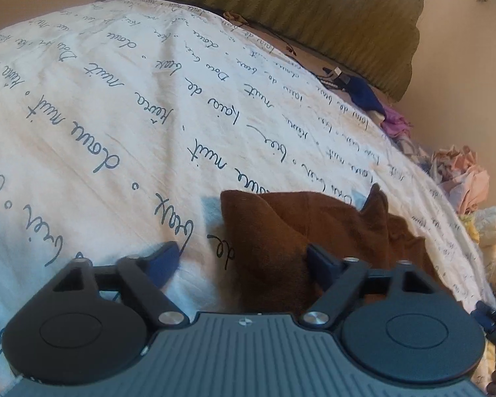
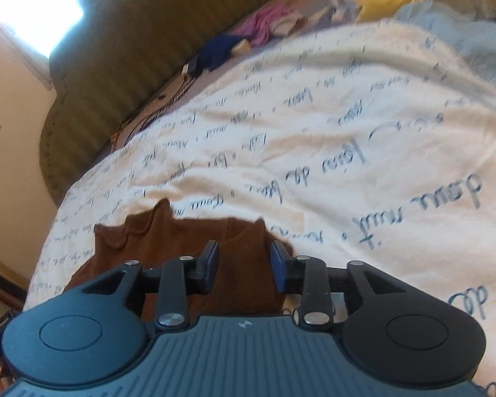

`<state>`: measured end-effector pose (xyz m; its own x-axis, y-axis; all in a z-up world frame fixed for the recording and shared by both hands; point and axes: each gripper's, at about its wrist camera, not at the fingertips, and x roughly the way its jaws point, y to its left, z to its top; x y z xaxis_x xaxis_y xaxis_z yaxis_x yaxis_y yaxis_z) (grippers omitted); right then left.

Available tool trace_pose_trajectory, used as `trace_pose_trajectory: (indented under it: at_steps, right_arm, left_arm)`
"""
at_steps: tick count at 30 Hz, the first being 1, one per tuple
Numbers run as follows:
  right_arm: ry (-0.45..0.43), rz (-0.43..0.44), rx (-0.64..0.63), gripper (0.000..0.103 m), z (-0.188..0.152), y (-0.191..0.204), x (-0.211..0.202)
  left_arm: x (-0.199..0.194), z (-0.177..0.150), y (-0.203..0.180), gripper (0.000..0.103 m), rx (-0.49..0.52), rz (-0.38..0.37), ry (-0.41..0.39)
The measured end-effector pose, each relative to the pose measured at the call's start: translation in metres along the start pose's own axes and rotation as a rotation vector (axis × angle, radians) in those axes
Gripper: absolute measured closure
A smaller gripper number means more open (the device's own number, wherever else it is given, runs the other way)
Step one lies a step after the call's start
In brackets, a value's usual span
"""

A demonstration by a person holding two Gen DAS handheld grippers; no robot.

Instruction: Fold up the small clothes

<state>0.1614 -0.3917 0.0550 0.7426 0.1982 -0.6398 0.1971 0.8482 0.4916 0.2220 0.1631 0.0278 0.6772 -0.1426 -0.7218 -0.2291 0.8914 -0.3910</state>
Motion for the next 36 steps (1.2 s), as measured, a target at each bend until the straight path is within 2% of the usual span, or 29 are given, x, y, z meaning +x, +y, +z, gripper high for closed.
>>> trace_pose_trajectory:
  at_steps: [1, 2, 4, 6, 9, 10, 12, 13, 15, 18, 19, 20, 21, 22, 23, 24, 25, 27, 30, 31, 33, 34, 36]
  right_arm:
    - [-0.035, 0.005, -0.037, 0.062, 0.0, 0.009, -0.006]
    - [-0.037, 0.033, -0.079, 0.062, -0.002, 0.019, -0.008]
    - [-0.001, 0.078, -0.176, 0.062, -0.011, 0.043, -0.005]
    - [0.052, 0.071, -0.285, 0.061, -0.025, 0.064, 0.009]
    - [0.131, -0.019, -0.383, 0.061, -0.048, 0.073, 0.038]
    - [0.126, -0.031, -0.403, 0.061, -0.056, 0.072, 0.044]
    - [0.057, -0.02, -0.427, 0.057, -0.072, 0.069, 0.042]
    - [0.033, -0.022, -0.451, 0.056, -0.079, 0.07, 0.041]
    - [0.018, -0.038, -0.512, 0.054, -0.085, 0.075, 0.04]
    - [0.037, -0.032, -0.481, 0.054, -0.074, 0.078, 0.032]
    - [0.027, -0.022, -0.45, 0.053, -0.069, 0.079, 0.022]
    - [0.0, 0.003, -0.428, 0.053, -0.066, 0.08, 0.011]
    - [-0.04, 0.034, -0.418, 0.047, -0.063, 0.081, 0.0]
    - [-0.08, 0.044, -0.414, 0.033, -0.063, 0.083, -0.008]
    - [-0.106, 0.042, -0.411, 0.026, -0.062, 0.086, -0.011]
    - [-0.12, 0.037, -0.408, 0.019, -0.062, 0.089, -0.009]
    - [-0.118, 0.028, -0.407, 0.019, -0.061, 0.093, -0.002]
    - [-0.094, -0.016, -0.399, 0.019, -0.063, 0.097, 0.019]
    - [-0.052, -0.098, -0.385, 0.019, -0.069, 0.094, 0.047]
    - [-0.039, -0.123, -0.388, 0.02, -0.071, 0.09, 0.053]
    - [-0.071, -0.143, -0.483, 0.019, -0.084, 0.081, 0.054]
    - [-0.08, -0.162, -0.522, 0.019, -0.09, 0.077, 0.054]
    - [-0.091, -0.112, -0.464, 0.019, -0.085, 0.063, 0.05]
  left_arm:
    - [0.003, 0.0, -0.004, 0.062, 0.034, 0.016, 0.009]
    - [0.004, -0.001, -0.009, 0.078, 0.066, 0.03, 0.017]
    - [0.004, -0.002, -0.02, 0.097, 0.136, 0.051, 0.003]
    - [-0.003, -0.002, -0.035, 0.097, 0.23, 0.115, -0.056]
    - [-0.011, 0.004, -0.045, 0.096, 0.319, 0.172, -0.122]
    - [-0.004, 0.004, -0.043, 0.095, 0.339, 0.209, -0.116]
    - [0.022, -0.007, -0.036, 0.093, 0.387, 0.313, -0.068]
    - [0.023, -0.017, -0.037, 0.093, 0.434, 0.327, -0.12]
    - [0.024, -0.035, -0.053, 0.093, 0.565, 0.403, -0.174]
    - [0.008, -0.046, -0.069, 0.084, 0.625, 0.473, -0.243]
    - [-0.005, -0.046, -0.072, 0.084, 0.609, 0.464, -0.279]
    - [-0.021, -0.045, -0.074, 0.078, 0.573, 0.43, -0.319]
    - [-0.033, -0.042, -0.078, 0.072, 0.521, 0.396, -0.35]
    - [-0.042, -0.04, -0.084, 0.056, 0.475, 0.356, -0.373]
    - [-0.048, -0.041, -0.092, 0.038, 0.445, 0.298, -0.382]
    - [-0.048, -0.043, -0.099, 0.03, 0.435, 0.247, -0.377]
    - [-0.043, -0.048, -0.11, 0.026, 0.446, 0.211, -0.359]
    - [-0.02, -0.061, -0.126, 0.028, 0.497, 0.197, -0.312]
    - [0.027, -0.073, -0.116, 0.031, 0.533, 0.267, -0.178]
    - [0.031, -0.075, -0.105, 0.025, 0.531, 0.244, -0.202]
    - [0.032, -0.064, -0.088, 0.024, 0.485, 0.205, -0.18]
    - [0.034, -0.06, -0.084, 0.023, 0.491, 0.215, -0.18]
    - [0.038, -0.056, -0.082, 0.021, 0.487, 0.223, -0.179]
